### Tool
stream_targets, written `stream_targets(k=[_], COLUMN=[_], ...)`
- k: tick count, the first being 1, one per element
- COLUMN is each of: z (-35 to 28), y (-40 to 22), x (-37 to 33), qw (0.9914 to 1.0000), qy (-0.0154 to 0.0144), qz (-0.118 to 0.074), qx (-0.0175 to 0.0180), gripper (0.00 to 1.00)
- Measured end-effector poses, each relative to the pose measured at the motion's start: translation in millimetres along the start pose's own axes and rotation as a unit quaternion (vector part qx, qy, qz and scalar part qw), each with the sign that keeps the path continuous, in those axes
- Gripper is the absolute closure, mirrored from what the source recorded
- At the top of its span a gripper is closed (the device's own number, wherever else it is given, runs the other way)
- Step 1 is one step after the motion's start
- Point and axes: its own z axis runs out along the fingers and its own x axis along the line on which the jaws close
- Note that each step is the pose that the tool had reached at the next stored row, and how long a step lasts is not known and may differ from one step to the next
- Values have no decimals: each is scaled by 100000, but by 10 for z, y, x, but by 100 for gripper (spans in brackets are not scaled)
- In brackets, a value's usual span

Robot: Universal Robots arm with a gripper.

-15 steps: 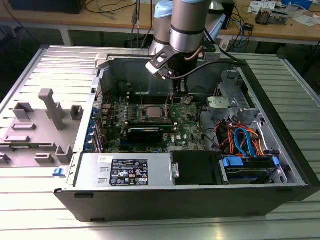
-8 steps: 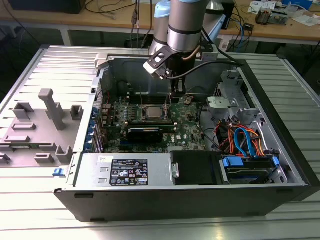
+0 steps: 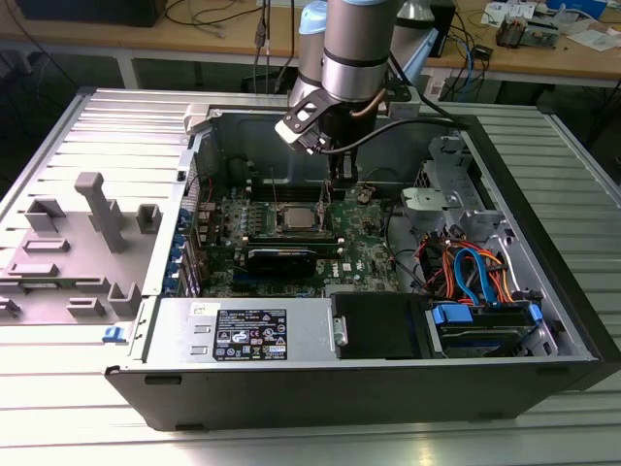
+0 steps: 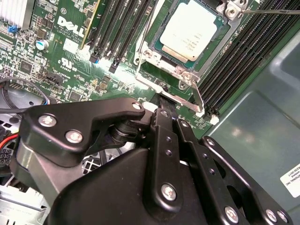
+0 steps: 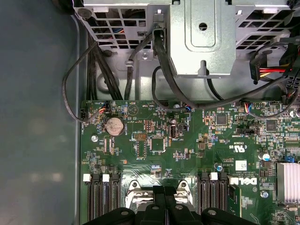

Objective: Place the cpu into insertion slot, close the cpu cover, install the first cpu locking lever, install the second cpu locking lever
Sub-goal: 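Close the cpu cover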

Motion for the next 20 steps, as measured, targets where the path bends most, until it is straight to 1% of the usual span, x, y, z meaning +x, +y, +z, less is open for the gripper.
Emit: stream_targets(k=[9, 12, 20], z=[0, 2, 1], y=[-12, -41, -83], x=[0, 0, 0], qw=[100000, 100000, 100000], qy=[-3, 2, 2], qz=[2, 2, 1], qx=[-1, 0, 0], gripper=[89, 89, 89])
